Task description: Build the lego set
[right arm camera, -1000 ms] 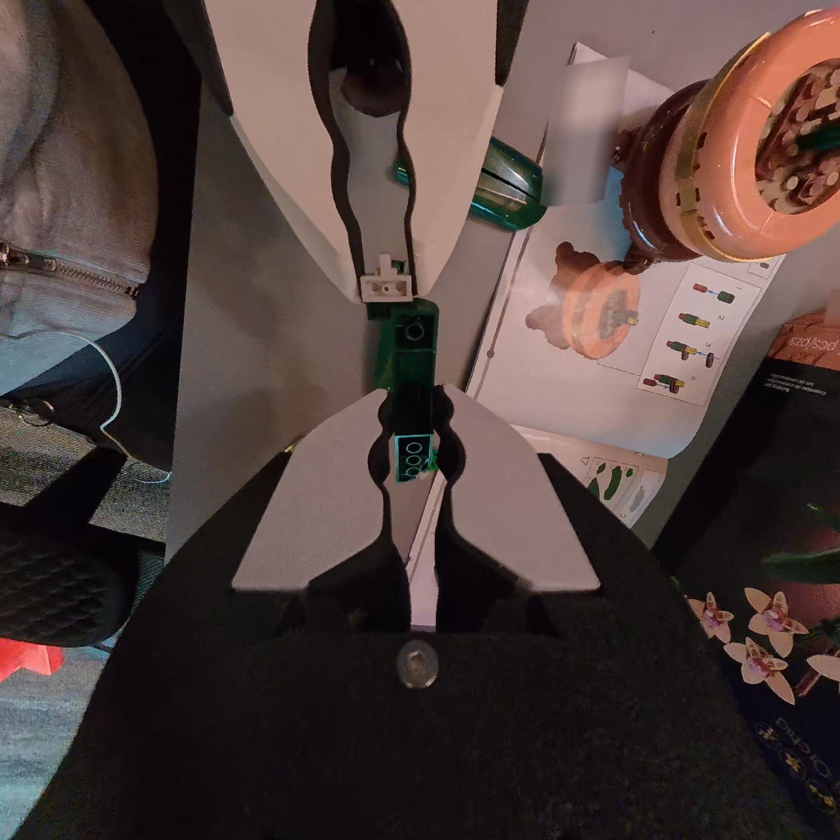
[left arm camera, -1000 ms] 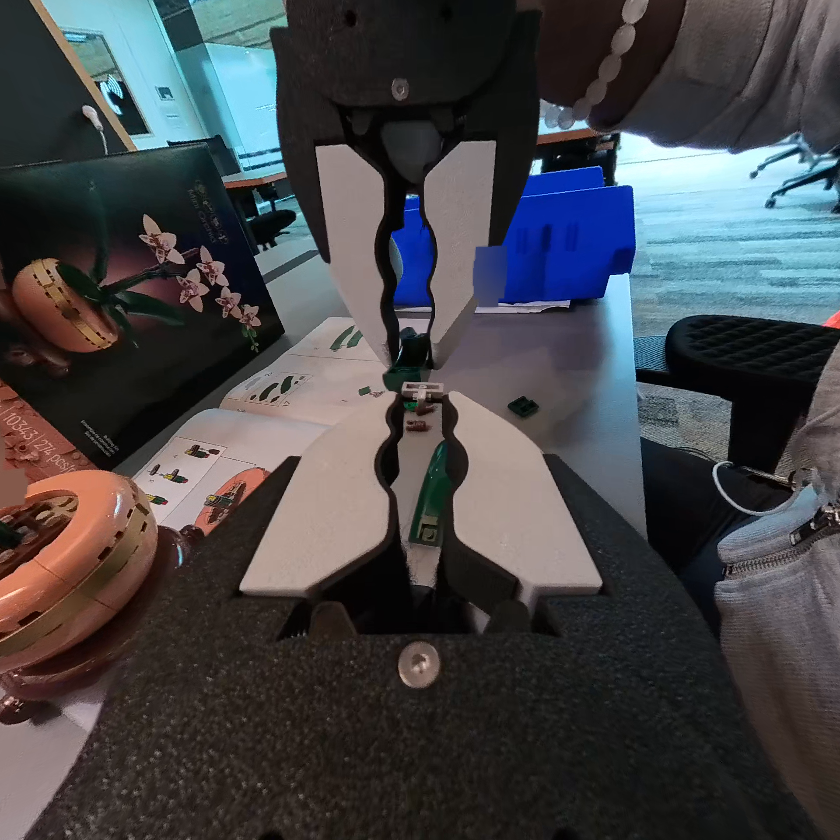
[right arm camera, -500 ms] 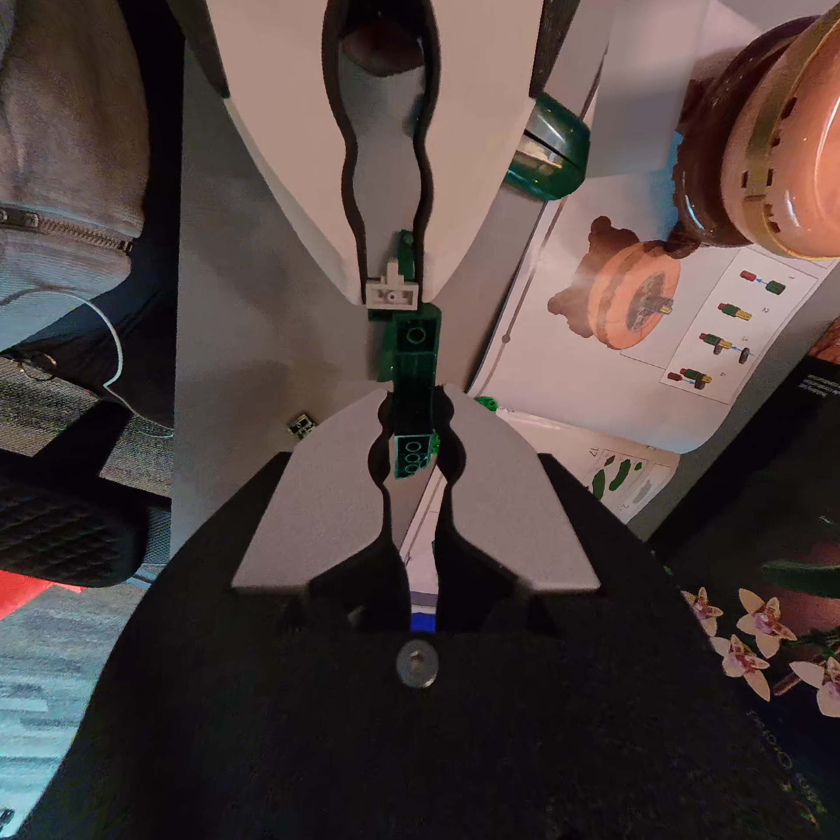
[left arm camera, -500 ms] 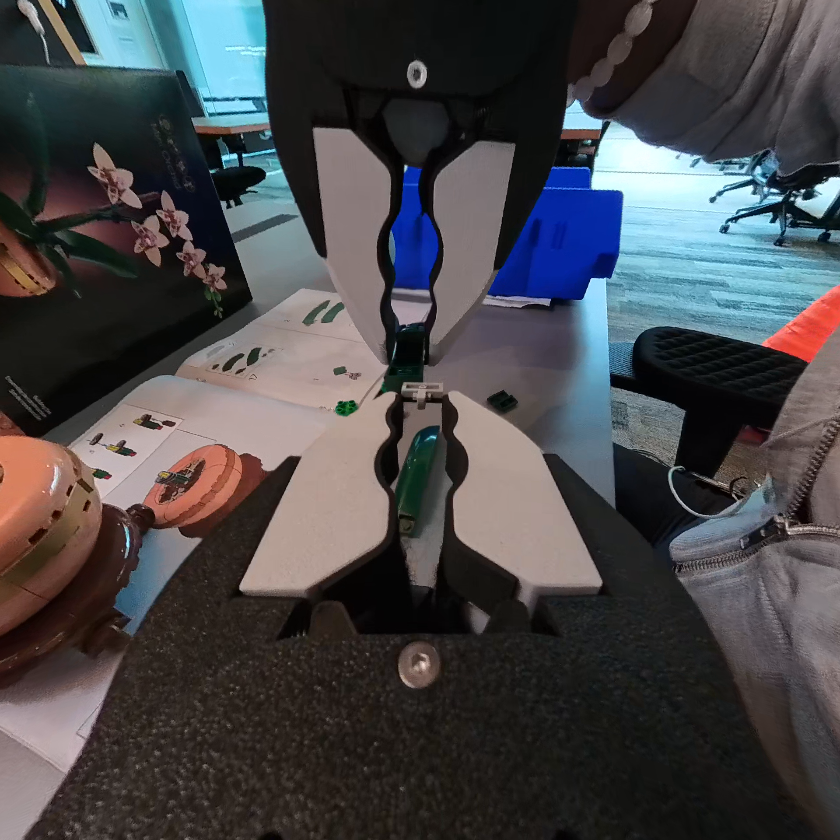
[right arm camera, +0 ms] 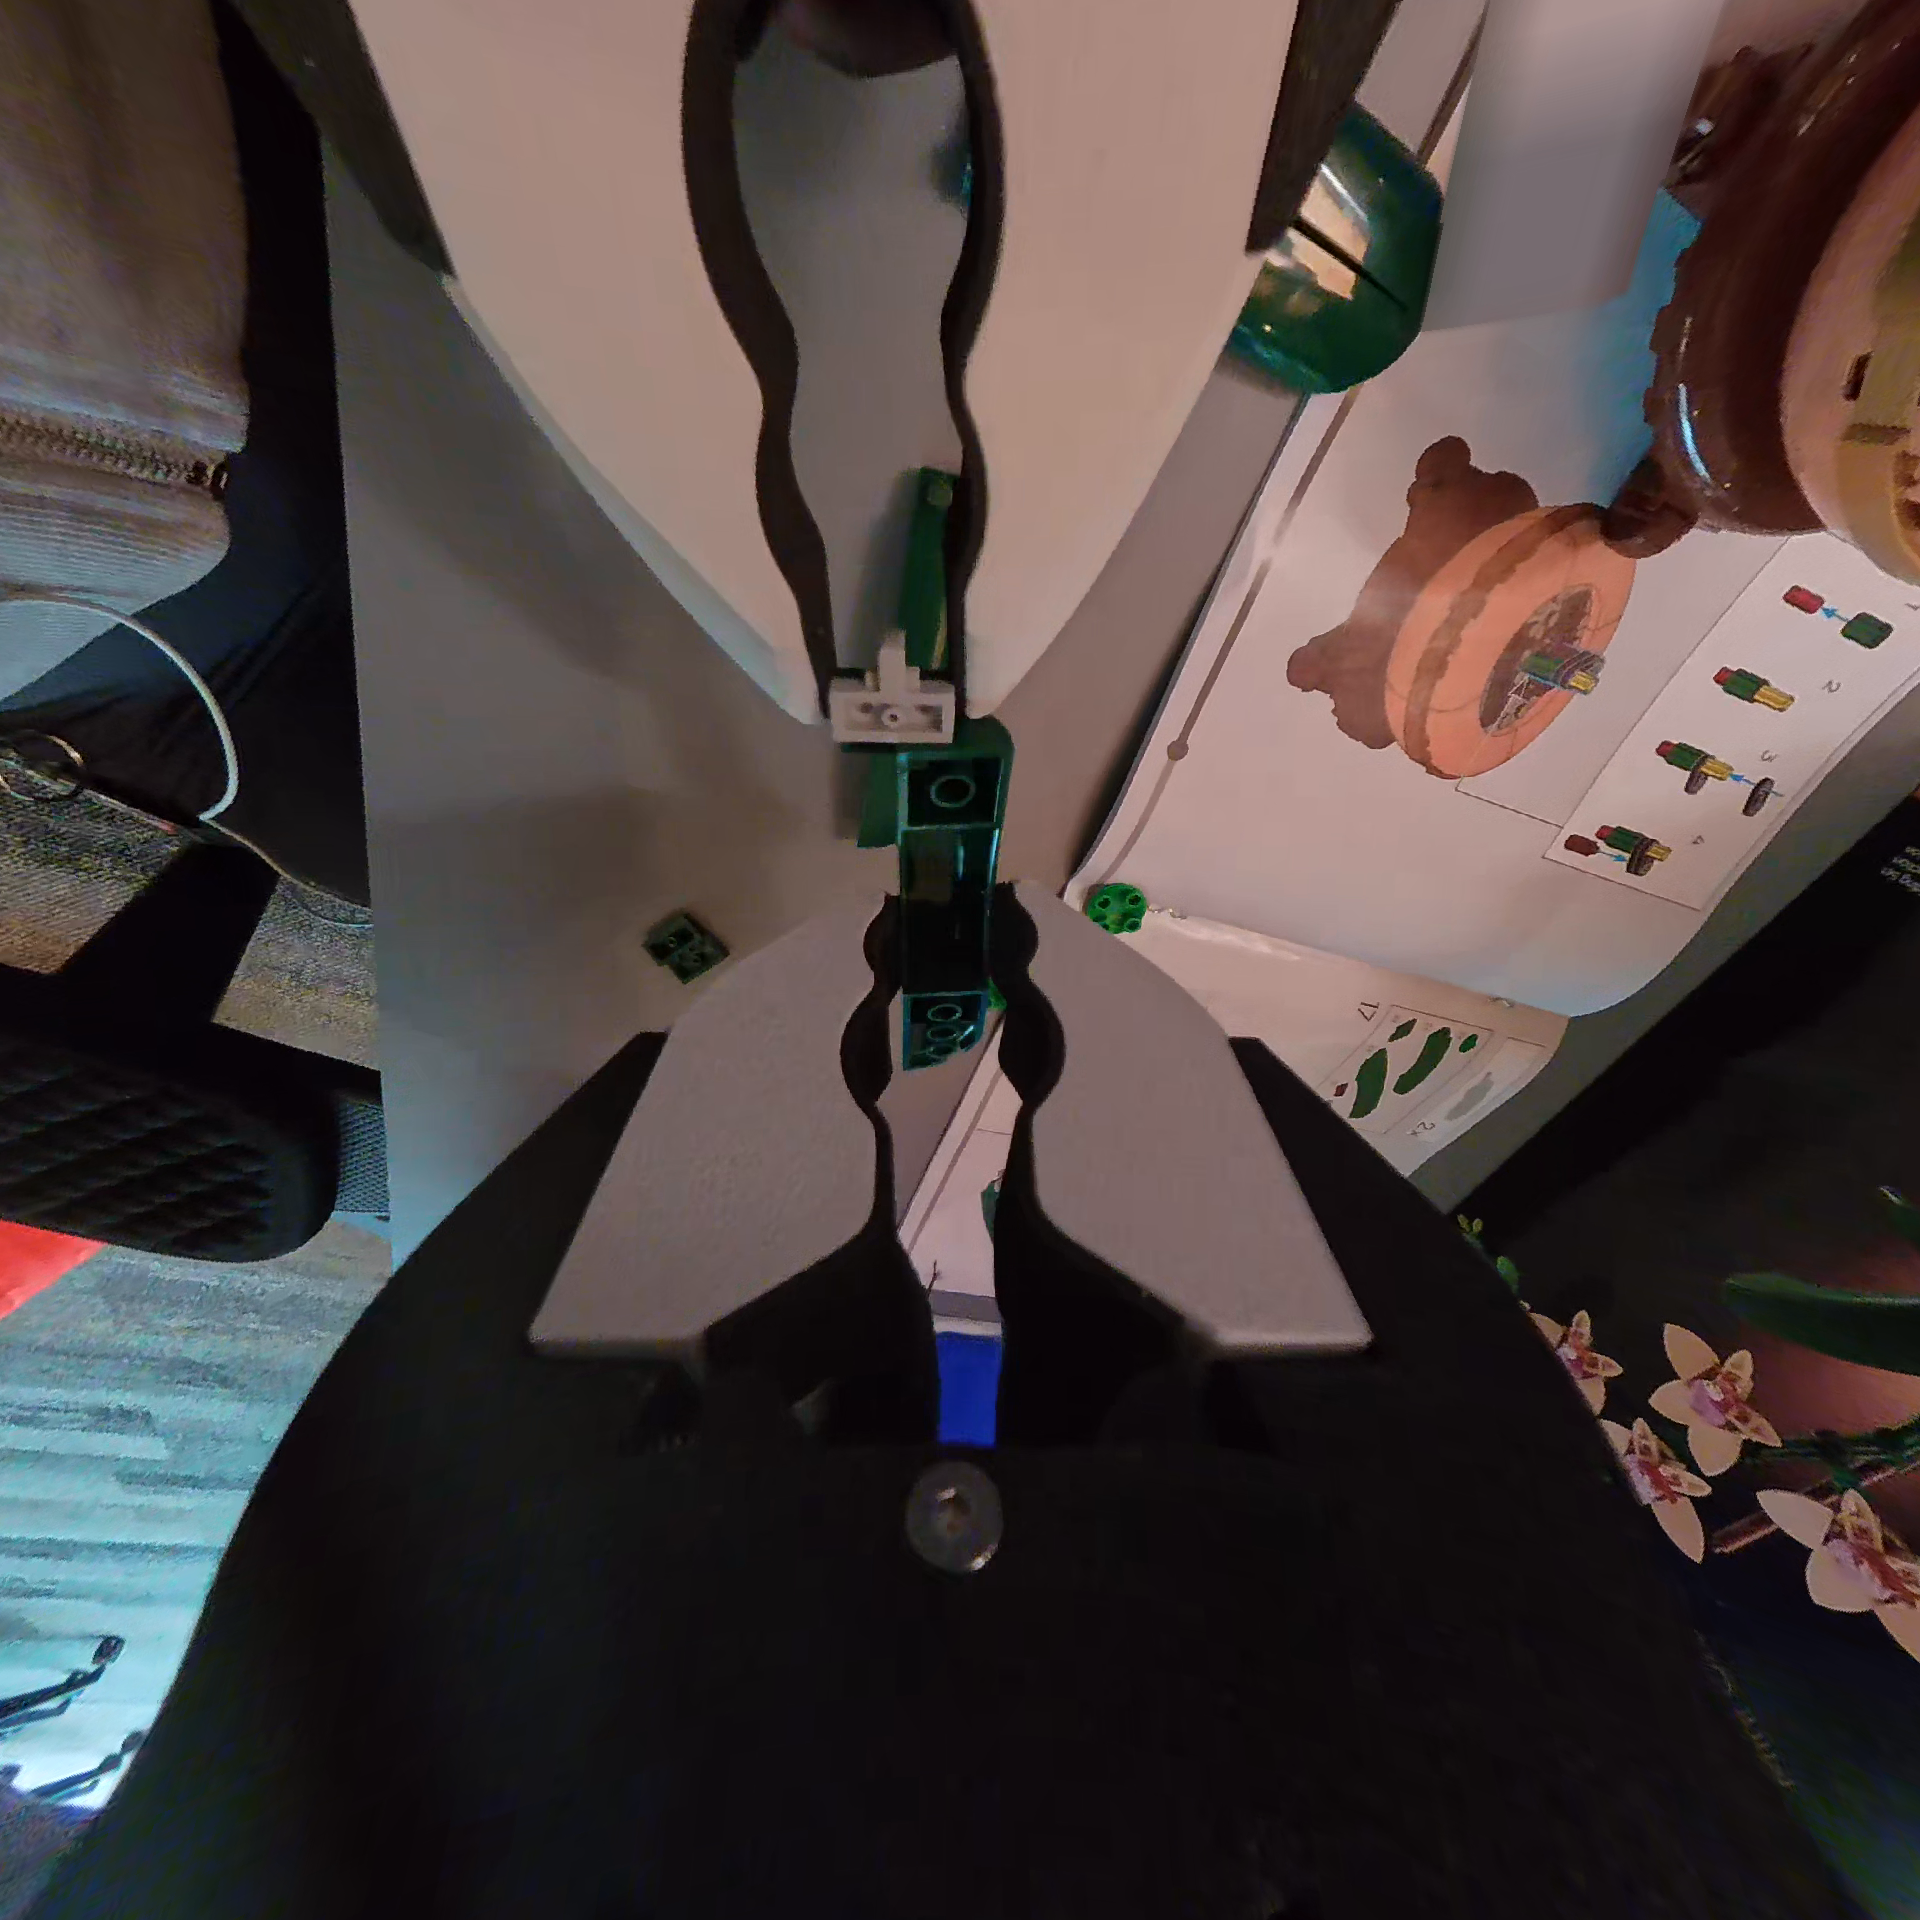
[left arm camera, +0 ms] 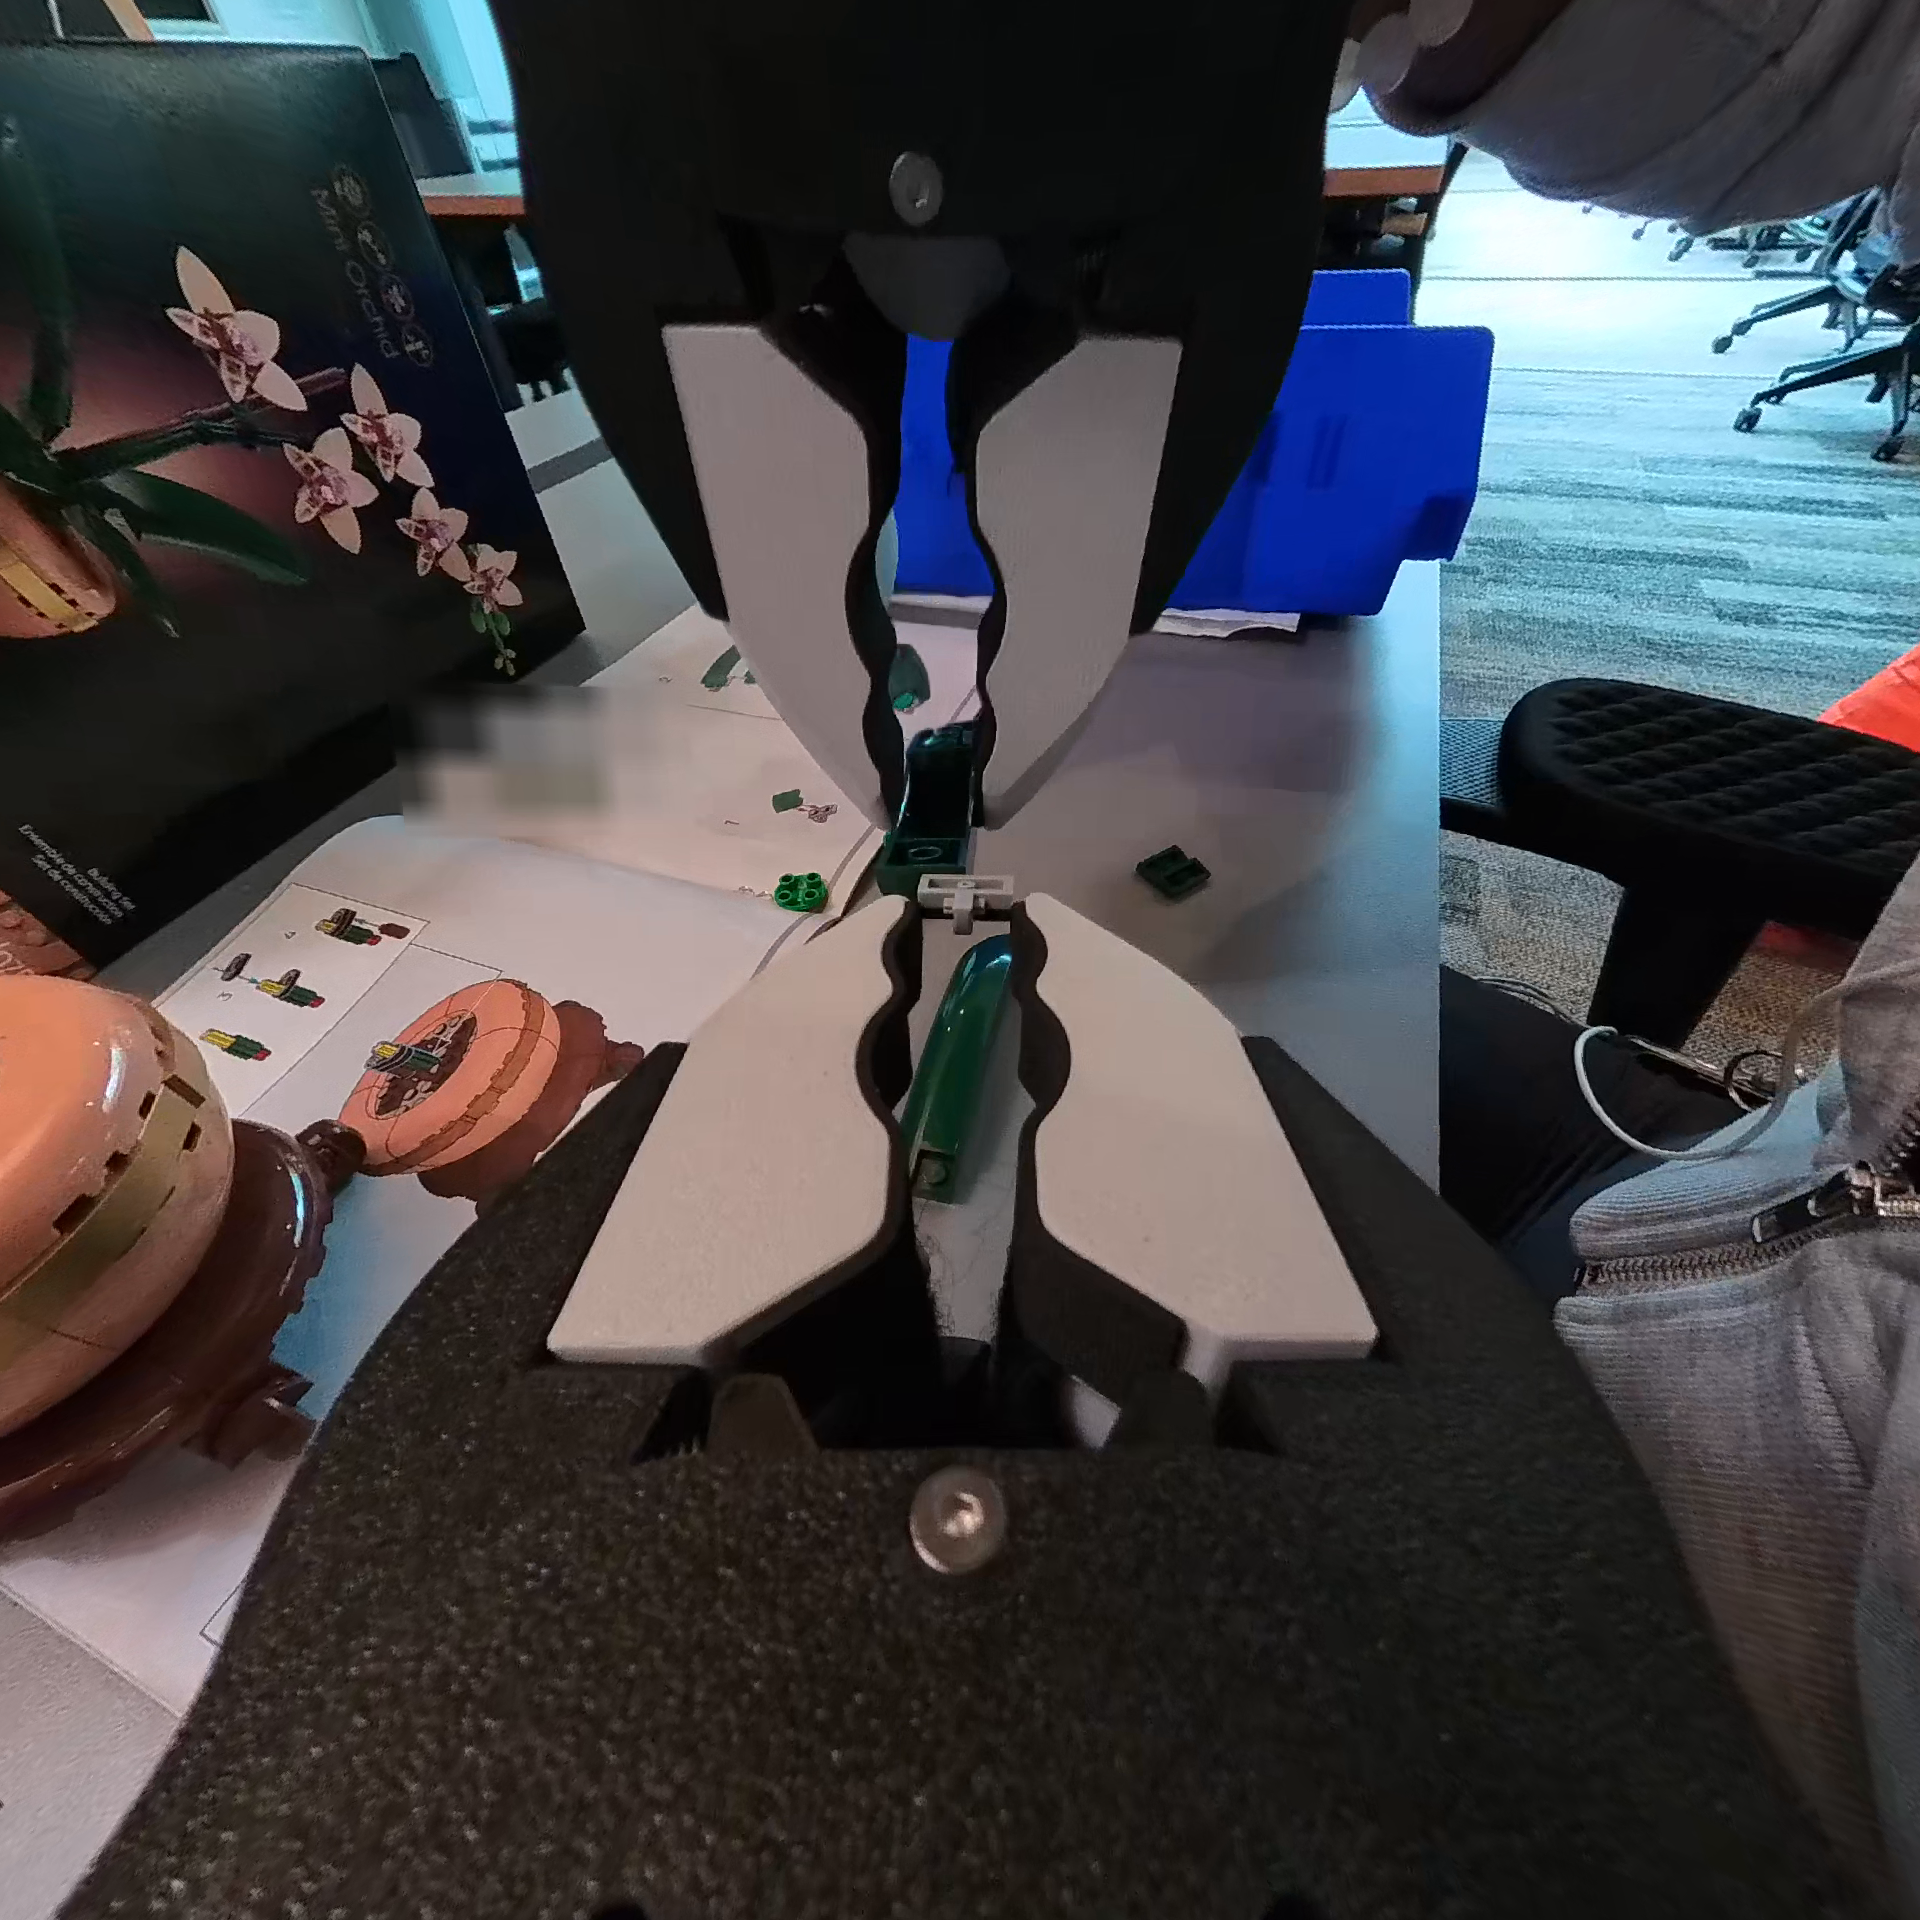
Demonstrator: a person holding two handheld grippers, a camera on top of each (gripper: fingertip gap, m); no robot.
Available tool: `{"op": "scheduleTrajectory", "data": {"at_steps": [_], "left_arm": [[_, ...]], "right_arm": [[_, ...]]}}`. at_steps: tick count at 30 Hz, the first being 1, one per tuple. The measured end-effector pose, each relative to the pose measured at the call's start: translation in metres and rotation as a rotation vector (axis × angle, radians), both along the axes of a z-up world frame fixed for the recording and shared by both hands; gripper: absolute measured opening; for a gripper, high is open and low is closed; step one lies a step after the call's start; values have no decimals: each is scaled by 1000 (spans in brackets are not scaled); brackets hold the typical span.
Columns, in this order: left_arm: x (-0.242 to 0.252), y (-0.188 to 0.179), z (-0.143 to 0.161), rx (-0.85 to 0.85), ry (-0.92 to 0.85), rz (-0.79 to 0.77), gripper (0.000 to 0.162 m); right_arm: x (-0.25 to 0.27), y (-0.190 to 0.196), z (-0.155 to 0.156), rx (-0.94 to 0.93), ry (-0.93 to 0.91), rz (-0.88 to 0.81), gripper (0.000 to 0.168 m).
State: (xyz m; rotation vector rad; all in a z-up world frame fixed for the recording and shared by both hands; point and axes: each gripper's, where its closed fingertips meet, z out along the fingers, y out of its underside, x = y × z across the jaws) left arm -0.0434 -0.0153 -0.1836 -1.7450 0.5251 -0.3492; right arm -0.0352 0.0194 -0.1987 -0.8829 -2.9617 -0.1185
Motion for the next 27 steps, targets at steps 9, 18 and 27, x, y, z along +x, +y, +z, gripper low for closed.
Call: {"op": "scheduleTrajectory", "data": {"at_steps": [9,18,27], "left_arm": [[-1,0,-3,-27,-9,1,15],[-5,2,1,-18,-46,22,15],[-2,4,0,-28,-60,36,15]], "right_arm": [[-2,2,-2,27,-3,13,16],[-5,3,4,30,19,14,16],[-3,5,1,85,-25,39,16]]}}
